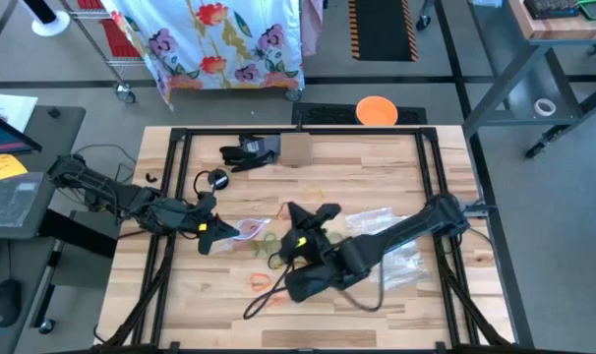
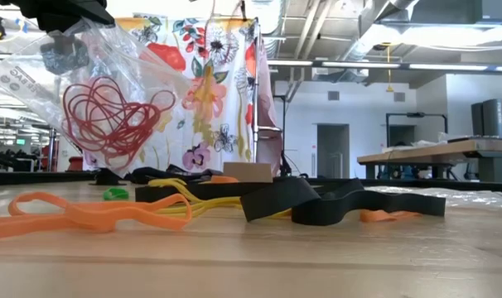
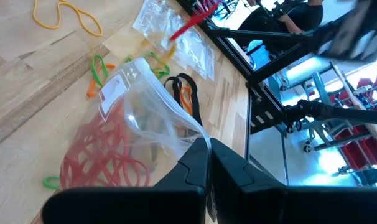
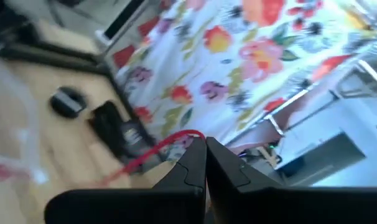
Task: Sort rubber bands
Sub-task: Put the red rubber band into the transparent zip bag
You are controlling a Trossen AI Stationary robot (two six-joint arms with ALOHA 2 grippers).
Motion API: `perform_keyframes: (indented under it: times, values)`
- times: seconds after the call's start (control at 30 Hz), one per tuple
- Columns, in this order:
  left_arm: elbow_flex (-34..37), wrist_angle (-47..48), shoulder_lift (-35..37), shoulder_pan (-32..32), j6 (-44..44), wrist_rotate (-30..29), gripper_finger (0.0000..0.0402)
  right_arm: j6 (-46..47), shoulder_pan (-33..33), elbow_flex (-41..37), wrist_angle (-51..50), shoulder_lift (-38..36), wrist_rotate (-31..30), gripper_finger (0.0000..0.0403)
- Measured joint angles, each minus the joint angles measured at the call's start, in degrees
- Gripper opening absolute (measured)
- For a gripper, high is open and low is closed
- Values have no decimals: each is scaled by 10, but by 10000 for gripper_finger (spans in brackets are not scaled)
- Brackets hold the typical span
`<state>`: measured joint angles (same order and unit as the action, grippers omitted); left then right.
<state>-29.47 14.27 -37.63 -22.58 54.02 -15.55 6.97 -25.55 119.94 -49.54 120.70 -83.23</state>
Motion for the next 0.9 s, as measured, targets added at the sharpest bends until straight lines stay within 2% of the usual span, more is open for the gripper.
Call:
perform_keyframes:
  times: [0.03,0.07,0.13,0.17,0.2,0.23,0.3,0.37,0.4,0.43,0.5,0.53,0.57,0.67,0.7,0.73,0.8,0.83,0.87,0.9]
  values:
    - [0,0,0,0,0,0,0,1,1,1,0,-10,27,0]
    - [0,0,0,0,0,0,0,6,4,2,-4,-22,101,0]
    - [0,-1,0,0,0,0,0,60,23,2,-39,-42,311,0]
    - [0,-2,0,0,0,0,0,92,36,2,-63,-44,385,0]
    - [0,-4,0,0,0,0,0,115,46,1,-94,-43,407,0]
    - [0,-7,0,0,0,0,0,137,50,-2,-131,-41,379,0]
    - [0,-9,0,0,0,0,0,188,53,-5,-186,-36,269,0]
    - [0,-9,0,0,0,0,0,227,42,-3,-199,-42,203,0]
    - [0,-9,0,0,0,0,0,233,37,-3,-199,-53,208,0]
    - [0,-9,0,0,0,0,0,234,35,-2,-201,-61,239,0]
    - [0,-10,0,0,-1,0,0,235,42,0,-208,-66,361,0]
    - [0,-9,0,0,-3,0,0,234,47,0,-220,-65,398,0]
    - [0,-9,0,0,-6,0,0,236,49,-2,-233,-59,391,0]
    - [0,-9,0,0,-9,-2,0,289,46,-4,-255,-39,272,0]
    - [0,-9,0,0,-9,-2,0,296,43,-5,-262,-40,273,0]
    - [0,-9,0,0,-9,-2,0,297,42,-2,-260,-44,313,0]
    - [0,-11,0,0,-8,-2,0,288,45,1,-275,-50,434,0]
    - [0,-13,0,0,-8,-2,0,285,45,0,-291,-47,445,0]
    - [0,-14,0,0,-8,-2,0,298,46,-1,-301,-37,407,0]
    - [0,-13,0,0,-8,-2,0,333,45,-2,-310,-26,338,0]
